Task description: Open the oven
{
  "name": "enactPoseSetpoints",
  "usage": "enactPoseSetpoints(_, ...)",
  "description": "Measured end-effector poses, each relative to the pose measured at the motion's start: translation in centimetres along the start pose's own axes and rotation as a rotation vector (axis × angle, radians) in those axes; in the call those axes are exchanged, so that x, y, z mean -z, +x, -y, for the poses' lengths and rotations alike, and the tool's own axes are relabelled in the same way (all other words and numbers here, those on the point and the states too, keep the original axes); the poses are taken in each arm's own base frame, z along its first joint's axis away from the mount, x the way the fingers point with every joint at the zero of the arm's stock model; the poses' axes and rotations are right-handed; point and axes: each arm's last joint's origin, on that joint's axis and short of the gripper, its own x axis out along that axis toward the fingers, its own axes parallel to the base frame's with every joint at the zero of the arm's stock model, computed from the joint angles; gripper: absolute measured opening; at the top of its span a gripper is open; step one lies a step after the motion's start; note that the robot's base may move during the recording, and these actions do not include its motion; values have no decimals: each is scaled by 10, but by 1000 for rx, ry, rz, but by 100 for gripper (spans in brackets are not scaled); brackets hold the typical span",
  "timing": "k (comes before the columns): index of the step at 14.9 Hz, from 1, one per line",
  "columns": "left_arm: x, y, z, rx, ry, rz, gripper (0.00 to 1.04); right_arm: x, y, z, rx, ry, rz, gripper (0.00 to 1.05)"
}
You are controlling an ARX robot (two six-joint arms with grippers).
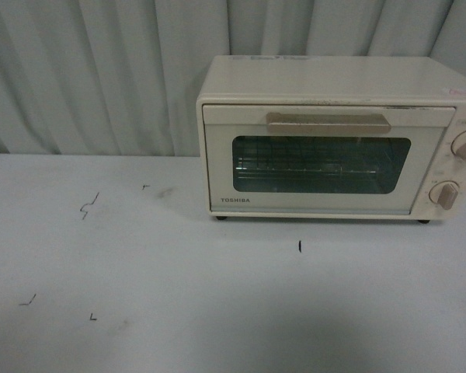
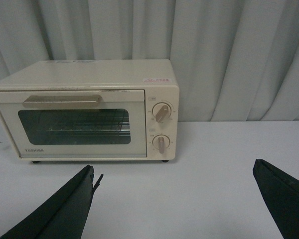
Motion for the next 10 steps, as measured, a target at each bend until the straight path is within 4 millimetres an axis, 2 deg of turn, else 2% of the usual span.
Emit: enactPoseSetpoints(10,0,0,0,0,0,0,98,0,0,0,0,0,0,98)
